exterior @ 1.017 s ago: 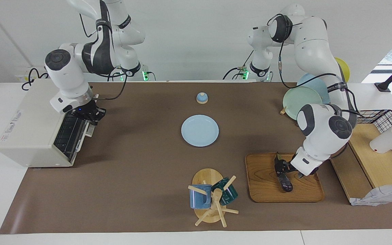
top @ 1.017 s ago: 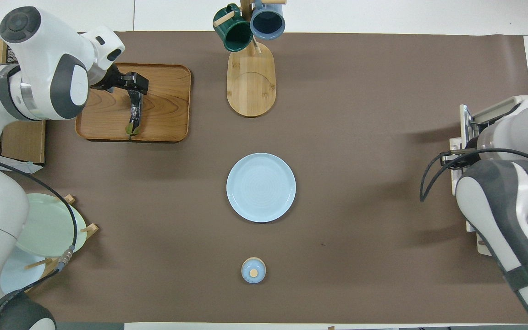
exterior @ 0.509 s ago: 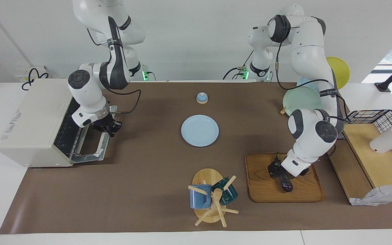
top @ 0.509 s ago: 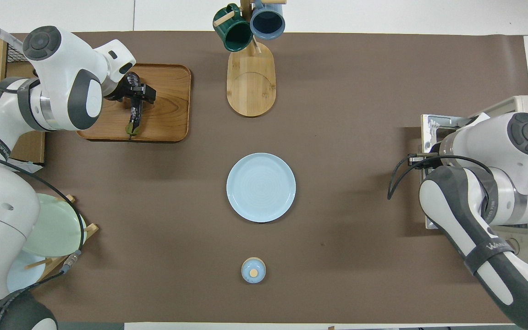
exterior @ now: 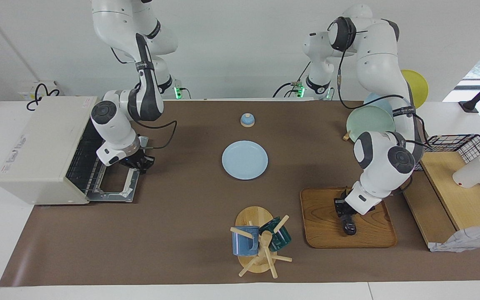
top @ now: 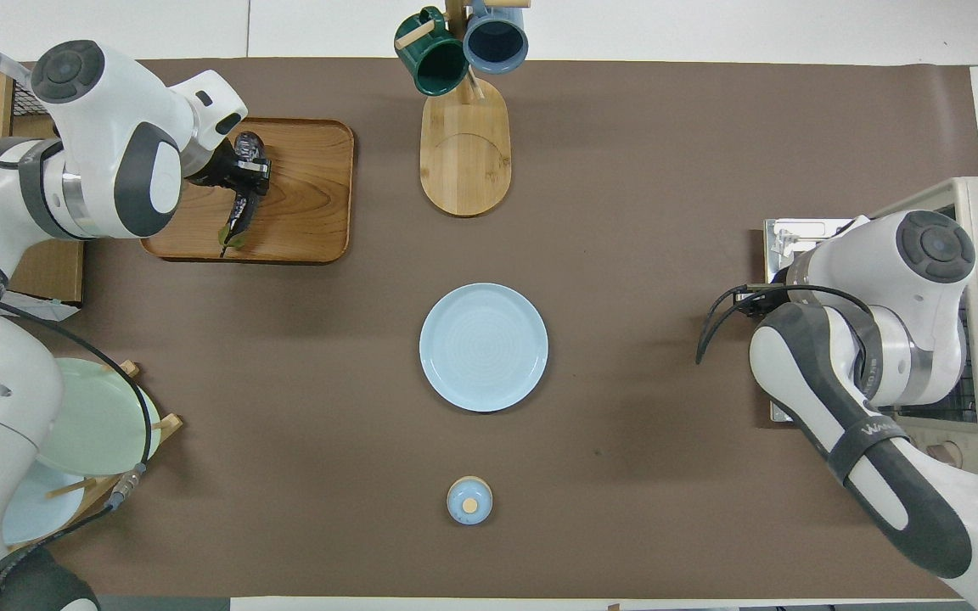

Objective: Put eggplant into oven
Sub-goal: 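Place the eggplant on the blue plate while the right gripper opens the oven, then return the left gripper to rest while the right gripper reaches the plate, then grasp the blue plate rim with the right gripper and lift it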

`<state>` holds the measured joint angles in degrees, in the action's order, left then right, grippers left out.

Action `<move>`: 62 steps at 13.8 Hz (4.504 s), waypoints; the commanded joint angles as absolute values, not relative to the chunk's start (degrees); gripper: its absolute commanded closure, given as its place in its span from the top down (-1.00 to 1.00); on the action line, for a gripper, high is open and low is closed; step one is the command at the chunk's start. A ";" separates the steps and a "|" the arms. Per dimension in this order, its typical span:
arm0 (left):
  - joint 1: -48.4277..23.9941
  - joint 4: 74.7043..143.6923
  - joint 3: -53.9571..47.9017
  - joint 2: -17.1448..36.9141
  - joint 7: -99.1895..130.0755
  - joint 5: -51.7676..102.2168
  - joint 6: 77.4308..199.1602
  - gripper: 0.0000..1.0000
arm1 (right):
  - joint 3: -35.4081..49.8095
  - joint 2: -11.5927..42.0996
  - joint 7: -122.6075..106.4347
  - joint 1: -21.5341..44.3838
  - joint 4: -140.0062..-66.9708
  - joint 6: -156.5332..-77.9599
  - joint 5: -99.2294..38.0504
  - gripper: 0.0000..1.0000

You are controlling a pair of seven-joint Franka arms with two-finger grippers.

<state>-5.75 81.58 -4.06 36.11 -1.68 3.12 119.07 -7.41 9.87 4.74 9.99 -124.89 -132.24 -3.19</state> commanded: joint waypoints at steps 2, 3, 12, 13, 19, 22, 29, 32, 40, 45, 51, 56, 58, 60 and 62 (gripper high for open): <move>-7.64 82.44 -3.78 26.91 4.81 4.83 109.02 -1.00 | -7.47 9.58 14.22 15.81 -116.57 -121.33 -3.96 -1.00; -9.21 82.79 -3.78 24.37 8.14 6.05 106.29 -1.00 | -7.47 9.58 14.50 15.82 -114.19 -118.07 -3.96 -0.93; -35.04 109.74 -3.78 11.26 35.40 7.38 126.95 -1.00 | -8.00 5.80 13.89 12.83 -107.93 -105.47 -3.96 0.14; -37.24 111.43 -3.69 12.12 36.72 7.38 129.96 -1.00 | -8.00 5.02 13.89 12.48 -107.93 -105.21 -3.87 0.17; -40.61 111.27 -3.60 18.37 37.79 7.38 135.00 -1.00 | -8.00 3.52 10.99 10.28 -107.49 -104.59 -3.69 0.21; -40.17 111.01 -3.60 18.37 37.27 7.30 135.09 -1.00 | -7.56 2.99 11.42 11.07 -107.67 -105.20 -3.69 0.21; -32.10 102.34 -3.08 15.47 30.79 6.77 119.93 1.00 | -7.47 3.43 13.70 19.14 -107.75 -111.78 -3.87 0.33; -22.97 92.84 -3.08 13.98 22.62 6.77 106.56 1.00 | -7.38 6.14 21.33 26.69 -107.67 -116.61 -3.96 0.44; -5.47 91.93 -2.99 4.14 3.70 3.96 93.71 1.00 | -7.21 30.94 46.23 47.46 -86.11 -128.88 -2.28 0.43; -2.47 92.29 -2.99 0.18 4.04 1.76 86.59 1.00 | -7.12 28.75 46.23 49.92 -94.82 -134.21 -2.20 0.10; -0.18 92.90 -4.65 0.00 3.34 1.58 85.78 1.00 | -7.03 26.54 46.05 50.36 -103.18 -141.15 -2.20 0.10; 1.58 89.65 -7.73 1.67 2.55 -0.09 85.78 1.00 | -6.94 26.11 45.88 50.36 -104.94 -142.03 -2.20 -0.35; 1.50 89.91 -7.65 1.32 2.55 -0.26 85.96 1.00 | -6.94 26.10 45.79 50.27 -104.94 -142.12 -2.29 -0.77; 1.06 92.36 -7.47 0.36 2.55 -0.26 86.92 1.00 | -6.94 26.10 45.62 50.27 -104.77 -141.86 -2.37 -1.00; 1.32 93.60 -7.38 -0.61 2.72 -0.18 86.92 1.00 | -6.94 26.19 45.09 50.19 -102.06 -138.19 -1.94 -1.00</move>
